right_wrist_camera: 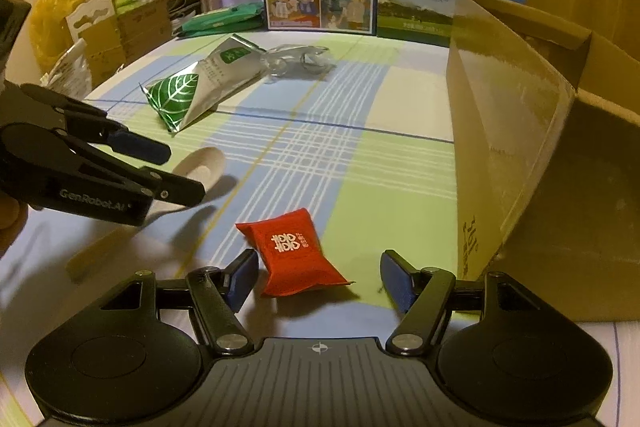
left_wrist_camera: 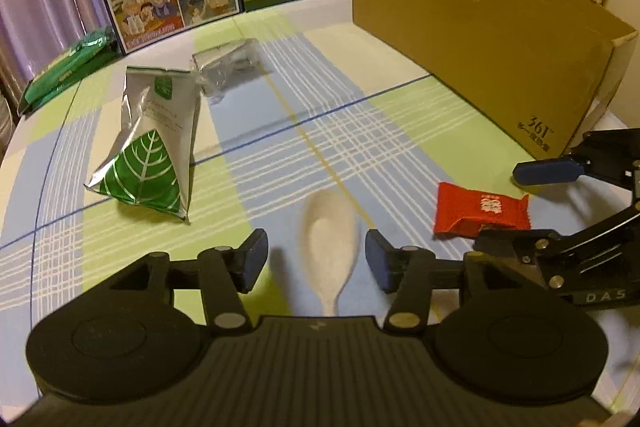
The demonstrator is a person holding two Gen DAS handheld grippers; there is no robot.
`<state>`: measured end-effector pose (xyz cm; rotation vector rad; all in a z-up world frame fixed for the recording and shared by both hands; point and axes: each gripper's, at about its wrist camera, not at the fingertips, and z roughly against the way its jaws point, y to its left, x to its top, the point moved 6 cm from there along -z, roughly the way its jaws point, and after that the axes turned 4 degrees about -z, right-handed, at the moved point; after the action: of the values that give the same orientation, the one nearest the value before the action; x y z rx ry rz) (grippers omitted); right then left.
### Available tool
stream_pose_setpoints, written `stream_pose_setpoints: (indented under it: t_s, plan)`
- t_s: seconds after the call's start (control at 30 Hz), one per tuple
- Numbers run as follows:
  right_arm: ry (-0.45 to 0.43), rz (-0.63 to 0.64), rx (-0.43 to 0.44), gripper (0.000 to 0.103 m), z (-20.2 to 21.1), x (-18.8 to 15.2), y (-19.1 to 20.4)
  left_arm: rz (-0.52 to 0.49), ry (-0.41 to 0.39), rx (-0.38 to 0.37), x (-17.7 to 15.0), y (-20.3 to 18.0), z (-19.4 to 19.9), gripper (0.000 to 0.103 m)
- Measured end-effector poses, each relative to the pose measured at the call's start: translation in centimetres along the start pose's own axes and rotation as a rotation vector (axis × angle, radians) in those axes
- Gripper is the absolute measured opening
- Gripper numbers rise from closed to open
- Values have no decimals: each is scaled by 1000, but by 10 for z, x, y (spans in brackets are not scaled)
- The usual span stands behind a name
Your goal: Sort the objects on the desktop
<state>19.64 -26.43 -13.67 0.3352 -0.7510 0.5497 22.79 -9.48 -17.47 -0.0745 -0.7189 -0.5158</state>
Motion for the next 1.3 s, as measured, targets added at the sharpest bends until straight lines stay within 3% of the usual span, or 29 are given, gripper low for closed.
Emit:
stream_pose_setpoints:
  t_s: [0.77,1.1,1.23,1.3]
  plan:
    - [-4,3,0,67,-3,-1,1,43,15,-7,-3,1,-10,32]
    - [-16,81,49,67,-9,6,10,78,32,-23,-4,5,-7,27]
    - [-8,77,53,66,-13,7,7,81,30,-34,-4,3,-6,27]
    - [-1,78,61,59,-15,6,8,79,27,-36,-3,3,-6,27]
